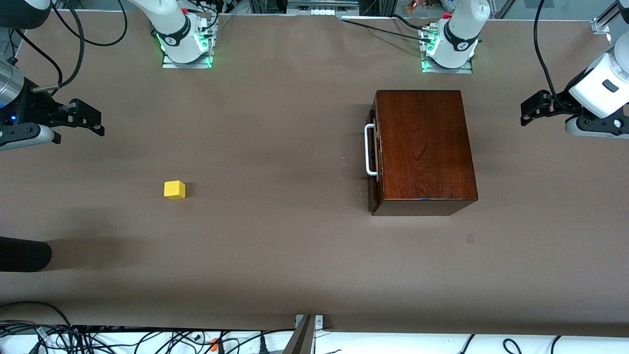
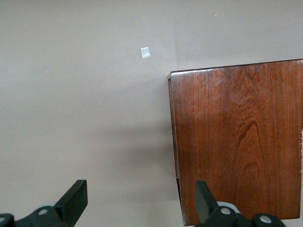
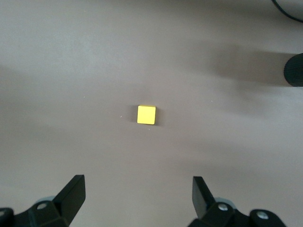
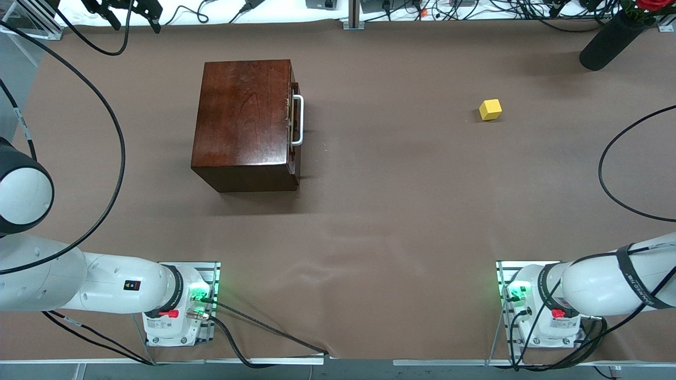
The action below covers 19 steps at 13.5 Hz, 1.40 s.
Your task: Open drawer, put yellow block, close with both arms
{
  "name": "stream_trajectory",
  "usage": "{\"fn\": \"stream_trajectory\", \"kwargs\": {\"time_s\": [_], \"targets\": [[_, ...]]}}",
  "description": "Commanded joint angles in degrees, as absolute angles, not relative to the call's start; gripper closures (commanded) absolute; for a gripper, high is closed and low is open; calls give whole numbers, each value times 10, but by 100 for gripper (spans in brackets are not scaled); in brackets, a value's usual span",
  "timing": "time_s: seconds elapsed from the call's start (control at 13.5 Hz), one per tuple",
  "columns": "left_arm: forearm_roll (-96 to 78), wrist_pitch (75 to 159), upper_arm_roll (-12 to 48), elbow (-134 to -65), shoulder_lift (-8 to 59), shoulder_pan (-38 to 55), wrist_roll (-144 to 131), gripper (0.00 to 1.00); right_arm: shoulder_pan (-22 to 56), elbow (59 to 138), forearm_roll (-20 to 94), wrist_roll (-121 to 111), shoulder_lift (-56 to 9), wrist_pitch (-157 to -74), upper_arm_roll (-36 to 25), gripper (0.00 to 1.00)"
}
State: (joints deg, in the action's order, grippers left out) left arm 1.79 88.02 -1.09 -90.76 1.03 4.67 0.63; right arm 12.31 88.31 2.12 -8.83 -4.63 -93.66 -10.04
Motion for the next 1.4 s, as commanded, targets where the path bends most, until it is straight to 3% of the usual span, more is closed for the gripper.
{"fn": "stream_trajectory", "kwargs": {"time_s": [0.0,1.33], "targets": [[31,875,-8,-894,15,47,9,0,117,867,21,-91,-52,-928,-97,0],[22,875,16,-886,34,50,3,0,117,867,20,-95,-51,-925,-97,0]]}}
